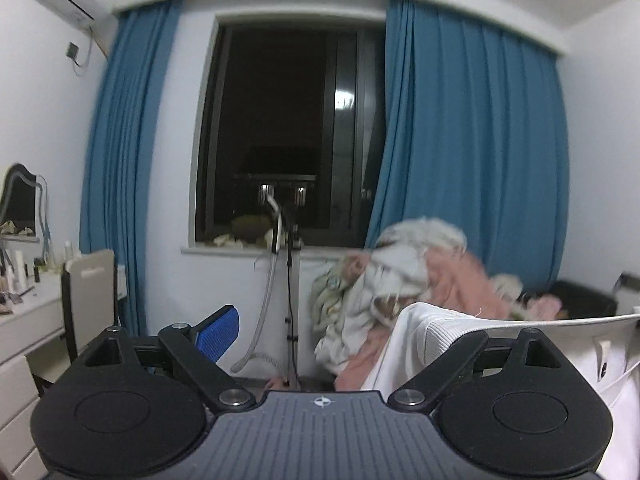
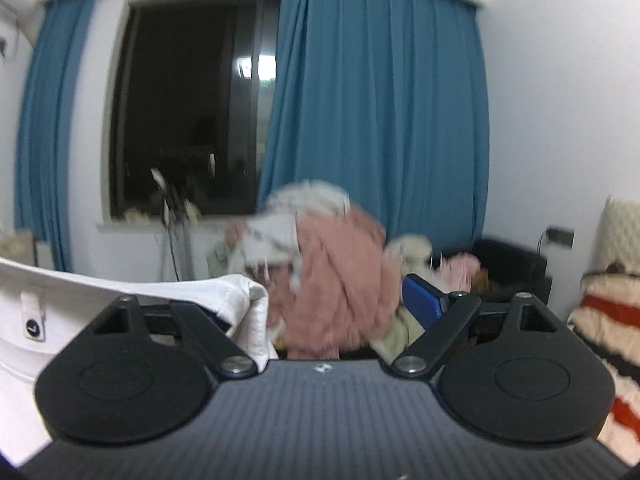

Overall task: Fold clothes
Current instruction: 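Lift the T-shirt high with both grippers, holding it up by the hem, then lay the T-shirt flat on the bed with both grippers and release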

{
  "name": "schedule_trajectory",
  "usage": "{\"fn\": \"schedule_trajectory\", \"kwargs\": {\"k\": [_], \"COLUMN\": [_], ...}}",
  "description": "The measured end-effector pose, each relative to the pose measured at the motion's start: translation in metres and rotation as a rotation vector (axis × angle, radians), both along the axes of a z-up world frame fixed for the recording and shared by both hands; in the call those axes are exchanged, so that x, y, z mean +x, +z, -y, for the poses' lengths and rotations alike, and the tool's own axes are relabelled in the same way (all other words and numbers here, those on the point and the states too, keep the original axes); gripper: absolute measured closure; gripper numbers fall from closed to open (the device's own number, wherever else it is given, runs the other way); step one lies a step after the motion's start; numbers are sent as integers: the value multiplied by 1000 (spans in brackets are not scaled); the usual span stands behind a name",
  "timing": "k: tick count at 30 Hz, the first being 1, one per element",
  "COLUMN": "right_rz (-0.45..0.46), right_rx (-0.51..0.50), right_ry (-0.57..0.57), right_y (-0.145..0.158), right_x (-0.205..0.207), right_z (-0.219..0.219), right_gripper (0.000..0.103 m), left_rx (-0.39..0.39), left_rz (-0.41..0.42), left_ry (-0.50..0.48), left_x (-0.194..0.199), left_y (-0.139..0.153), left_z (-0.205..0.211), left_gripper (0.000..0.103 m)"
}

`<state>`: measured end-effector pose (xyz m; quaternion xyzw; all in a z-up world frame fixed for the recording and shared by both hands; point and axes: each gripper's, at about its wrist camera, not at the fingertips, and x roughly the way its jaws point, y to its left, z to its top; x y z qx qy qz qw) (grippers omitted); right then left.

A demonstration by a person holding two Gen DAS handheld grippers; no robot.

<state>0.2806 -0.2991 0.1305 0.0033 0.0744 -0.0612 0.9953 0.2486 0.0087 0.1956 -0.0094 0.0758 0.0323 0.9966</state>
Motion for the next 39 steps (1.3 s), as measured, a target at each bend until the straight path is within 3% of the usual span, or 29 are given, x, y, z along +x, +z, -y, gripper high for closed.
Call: {"fn": "schedule_trajectory", "kwargs": {"k": [5,9,13,16,18,19,22,26,30,35,39], "right_rz": [-42,-93,-273,-540,-657,-671,-725,-775,-620,-448,-369], "right_rx": [-38,-46,-43,-111,-178,-184,-110,83,179,136,141], "right_ry": [-39,-47,-19,89,168,193,322,429,359,276,255], "right_y": [-95,-173,-253,-302,-315,-312,-290,-255,-219,-187,-171], "right_x": [125,205,268,304,318,321,328,317,261,164,71], "right_z": [-13,-22,-28,-36,-45,-48,-50,-49,-45,-49,-50], "right_gripper": [17,17,17,17,17,17,17,17,17,17,17], "left_rx": [5,-22,-45,14,67,94,146,82,72,11,7], "left_rz": [-66,-204,-445,-685,-769,-802,-771,-645,-514,-388,-333], "left_ry": [25,44,15,-27,-67,-99,-149,-224,-223,-211,-203], "left_x": [134,250,343,388,406,412,412,372,322,197,91], "left_y": [-89,-176,-272,-327,-334,-335,-309,-260,-221,-169,-148], "left_z": [5,-20,-32,-34,-33,-31,-24,-15,-5,12,13], "left_gripper": [9,9,9,12,7,8,7,0,0,0,0]}}
